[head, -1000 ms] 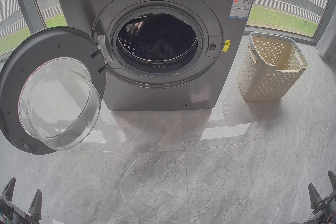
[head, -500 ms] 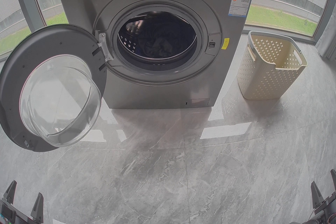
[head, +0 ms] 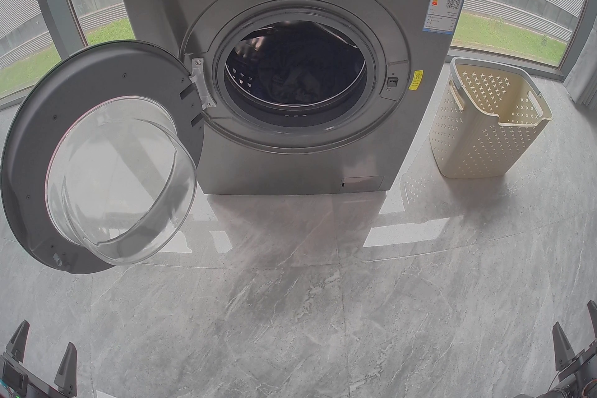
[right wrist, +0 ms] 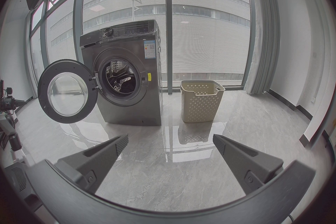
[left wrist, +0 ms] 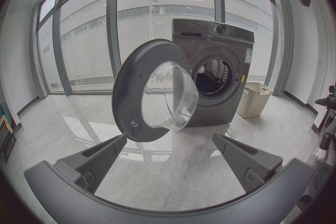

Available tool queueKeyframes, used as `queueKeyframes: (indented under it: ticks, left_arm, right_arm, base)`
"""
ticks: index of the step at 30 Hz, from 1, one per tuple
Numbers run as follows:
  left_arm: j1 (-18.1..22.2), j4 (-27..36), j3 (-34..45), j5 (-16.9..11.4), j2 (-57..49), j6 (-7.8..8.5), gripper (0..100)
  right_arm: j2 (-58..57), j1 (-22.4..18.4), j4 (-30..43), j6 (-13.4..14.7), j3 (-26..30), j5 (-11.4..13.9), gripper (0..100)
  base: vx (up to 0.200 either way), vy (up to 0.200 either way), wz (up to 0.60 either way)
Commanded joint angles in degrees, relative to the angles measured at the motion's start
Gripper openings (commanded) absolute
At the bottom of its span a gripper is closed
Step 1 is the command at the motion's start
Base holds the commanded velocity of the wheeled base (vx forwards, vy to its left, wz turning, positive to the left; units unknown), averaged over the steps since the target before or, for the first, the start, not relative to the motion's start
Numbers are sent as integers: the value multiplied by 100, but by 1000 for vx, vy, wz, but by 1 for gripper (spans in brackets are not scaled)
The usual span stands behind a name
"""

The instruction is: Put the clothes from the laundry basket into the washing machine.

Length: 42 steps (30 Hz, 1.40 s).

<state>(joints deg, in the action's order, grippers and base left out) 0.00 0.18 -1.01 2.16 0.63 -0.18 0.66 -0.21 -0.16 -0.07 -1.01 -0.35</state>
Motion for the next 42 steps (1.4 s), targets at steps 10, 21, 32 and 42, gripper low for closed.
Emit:
queueKeyframes:
  ticks: [10, 21, 32, 42]
  left_arm:
    - [-9, -1, 101, 13, -37, -34, 100]
    - [-9, -1, 101, 4, -37, -17, 100]
    - [-9, -1, 101, 4, -37, -17, 100]
    - [-9, -1, 101, -5, -37, -52, 100]
  right_arm:
    - [-66, 3, -2, -1, 101, 0, 100]
    - [-66, 3, -2, -1, 101, 0, 100]
    - [-66, 3, -2, -1, 101, 0, 100]
    - [-66, 3, -2, -1, 101, 0, 100]
  base:
    - [0, 200, 0]
    - [0, 36, 0]
    - [0, 164, 0]
    - [0, 0, 0]
